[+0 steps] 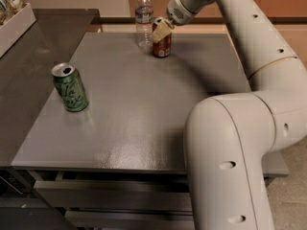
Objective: Move coke can near water bottle
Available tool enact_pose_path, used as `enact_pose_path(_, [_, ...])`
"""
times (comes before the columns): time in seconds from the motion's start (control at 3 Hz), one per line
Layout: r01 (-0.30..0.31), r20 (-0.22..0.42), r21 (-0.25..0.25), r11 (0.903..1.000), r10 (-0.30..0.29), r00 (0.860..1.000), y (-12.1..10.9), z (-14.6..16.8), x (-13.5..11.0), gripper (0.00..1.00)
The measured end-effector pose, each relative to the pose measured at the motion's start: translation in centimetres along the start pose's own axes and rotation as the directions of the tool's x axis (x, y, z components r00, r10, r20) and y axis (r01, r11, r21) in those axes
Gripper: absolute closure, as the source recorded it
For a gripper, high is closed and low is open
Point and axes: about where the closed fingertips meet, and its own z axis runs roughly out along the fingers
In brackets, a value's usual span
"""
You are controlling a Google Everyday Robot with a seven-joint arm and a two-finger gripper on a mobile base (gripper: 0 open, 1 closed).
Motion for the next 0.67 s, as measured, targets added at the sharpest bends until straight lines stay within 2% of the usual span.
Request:
enact_pose_path(0.33, [0.000,-0.002,-0.005,1.0000,0.000,1.000,0.10,0.45,0.03,0.00])
enact_pose_path(0.67, [0.000,-0.002,-0.005,1.0000,0.000,1.000,0.10,0.47,0.03,0.00])
